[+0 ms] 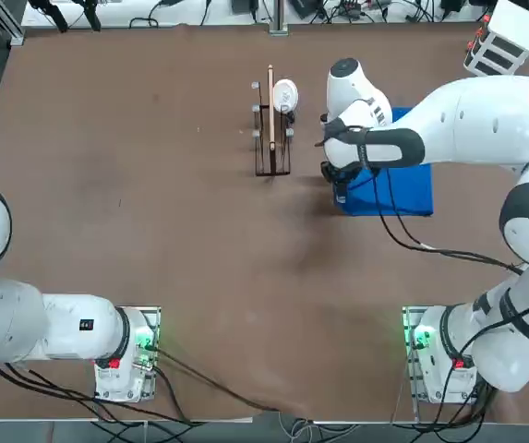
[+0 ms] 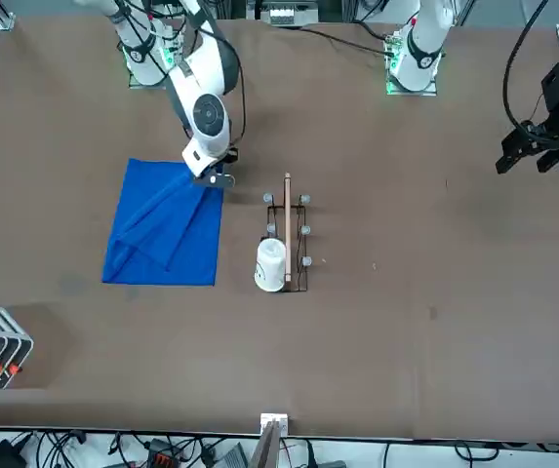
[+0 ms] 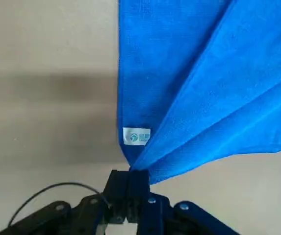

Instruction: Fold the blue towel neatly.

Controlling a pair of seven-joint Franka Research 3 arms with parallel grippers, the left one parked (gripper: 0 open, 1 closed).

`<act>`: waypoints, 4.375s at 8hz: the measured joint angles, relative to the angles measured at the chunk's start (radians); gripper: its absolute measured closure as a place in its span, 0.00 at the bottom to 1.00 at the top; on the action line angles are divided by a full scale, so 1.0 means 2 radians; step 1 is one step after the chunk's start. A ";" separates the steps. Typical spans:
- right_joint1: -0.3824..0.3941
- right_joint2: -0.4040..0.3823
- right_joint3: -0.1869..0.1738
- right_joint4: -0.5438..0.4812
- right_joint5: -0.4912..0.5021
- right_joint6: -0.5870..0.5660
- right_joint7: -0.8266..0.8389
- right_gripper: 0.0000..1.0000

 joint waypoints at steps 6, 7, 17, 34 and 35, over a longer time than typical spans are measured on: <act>0.017 0.027 0.003 0.011 0.000 -0.001 0.021 0.97; 0.017 0.030 0.003 0.011 0.000 -0.001 0.021 0.89; -0.094 0.037 -0.017 0.126 -0.006 -0.085 0.022 0.00; -0.220 0.143 -0.015 0.138 -0.004 0.119 0.210 0.27; -0.220 0.147 -0.014 0.138 -0.002 0.126 0.210 0.27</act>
